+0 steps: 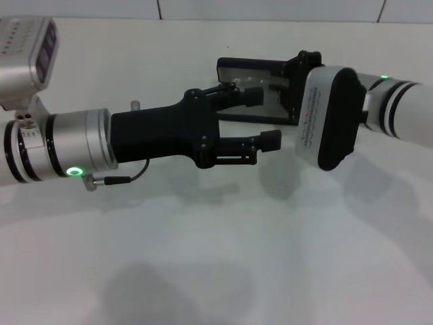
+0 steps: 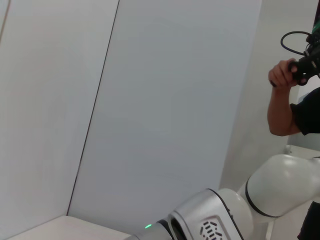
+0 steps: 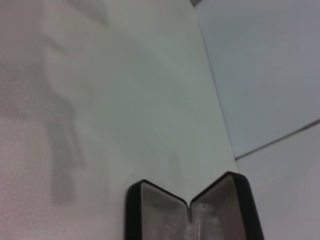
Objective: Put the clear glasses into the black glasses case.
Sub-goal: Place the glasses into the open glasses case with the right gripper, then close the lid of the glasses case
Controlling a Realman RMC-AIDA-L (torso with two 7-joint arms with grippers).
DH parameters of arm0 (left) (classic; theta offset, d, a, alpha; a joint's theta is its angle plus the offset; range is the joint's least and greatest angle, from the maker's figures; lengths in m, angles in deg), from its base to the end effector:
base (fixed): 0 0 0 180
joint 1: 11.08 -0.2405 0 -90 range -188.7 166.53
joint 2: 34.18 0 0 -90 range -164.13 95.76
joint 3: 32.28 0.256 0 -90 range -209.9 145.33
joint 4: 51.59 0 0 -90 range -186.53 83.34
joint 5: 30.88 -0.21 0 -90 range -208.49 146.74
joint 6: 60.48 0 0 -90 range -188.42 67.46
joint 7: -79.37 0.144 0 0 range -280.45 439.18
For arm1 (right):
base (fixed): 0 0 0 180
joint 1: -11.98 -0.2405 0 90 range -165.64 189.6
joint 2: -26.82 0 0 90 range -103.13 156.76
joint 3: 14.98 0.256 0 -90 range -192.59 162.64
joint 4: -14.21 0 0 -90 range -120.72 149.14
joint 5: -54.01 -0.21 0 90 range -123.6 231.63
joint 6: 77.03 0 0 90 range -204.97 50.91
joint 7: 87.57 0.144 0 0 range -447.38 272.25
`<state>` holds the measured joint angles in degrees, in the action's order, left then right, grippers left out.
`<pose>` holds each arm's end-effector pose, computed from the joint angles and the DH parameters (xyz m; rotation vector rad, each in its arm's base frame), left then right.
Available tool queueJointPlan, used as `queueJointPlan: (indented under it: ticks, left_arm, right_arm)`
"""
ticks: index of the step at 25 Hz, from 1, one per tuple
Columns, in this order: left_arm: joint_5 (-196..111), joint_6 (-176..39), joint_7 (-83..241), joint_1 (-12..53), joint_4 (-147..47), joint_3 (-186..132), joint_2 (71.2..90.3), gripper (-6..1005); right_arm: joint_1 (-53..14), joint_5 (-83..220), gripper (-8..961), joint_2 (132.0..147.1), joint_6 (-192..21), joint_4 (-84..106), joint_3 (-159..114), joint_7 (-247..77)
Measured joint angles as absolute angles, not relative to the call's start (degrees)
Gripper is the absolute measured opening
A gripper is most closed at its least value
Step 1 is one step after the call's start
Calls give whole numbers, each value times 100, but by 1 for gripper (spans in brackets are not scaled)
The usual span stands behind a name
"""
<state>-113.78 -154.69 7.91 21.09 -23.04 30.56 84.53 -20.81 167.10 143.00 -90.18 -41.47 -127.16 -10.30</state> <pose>-0.1957 0.3165 -0.0294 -2.7966 -0.4200 -1.2221 0.1650 0.4034 -0.0848 -2.2812 -0.6060 -0.1945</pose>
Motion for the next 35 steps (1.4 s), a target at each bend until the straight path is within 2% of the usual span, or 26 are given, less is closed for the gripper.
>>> queueJointPlan:
  ticks: [4,10,15,21,25,27,35]
  left_arm:
    - [-11429,-15469,791,2105,-2304,3056,8479,875]
    - [-11429,-15480,765,2035,-2303,3023,8485,875]
    - [-11422,-15422,595,1964,-2303,2728,8462,875]
    - [-11405,-14490,525,2050,-2298,2293,8492,874]
    - [-11429,-13128,372,2369,-2339,2256,8536,874]
    - [-11453,-12323,378,2691,-2498,2382,8556,874]
    - [-11388,-9958,427,3906,-3084,3383,8629,874]
  right_arm:
    - [-2033,16707,120,14301,-8944,-4144,-12847,-1031]
    - [-1676,16514,244,14298,-9323,-4570,-12695,-1024]
    - [-1273,15730,244,14276,-11955,-5131,-11259,-1020]
    - [-1159,15343,244,14220,-14752,-4451,-9304,-1024]
    - [-1223,15543,244,14048,-16243,-3725,-8602,-1144]
    - [-1172,15569,244,14023,-16424,-3541,-8513,-1247]
    - [-1090,15926,245,14232,-16344,-3450,-8570,-1378]
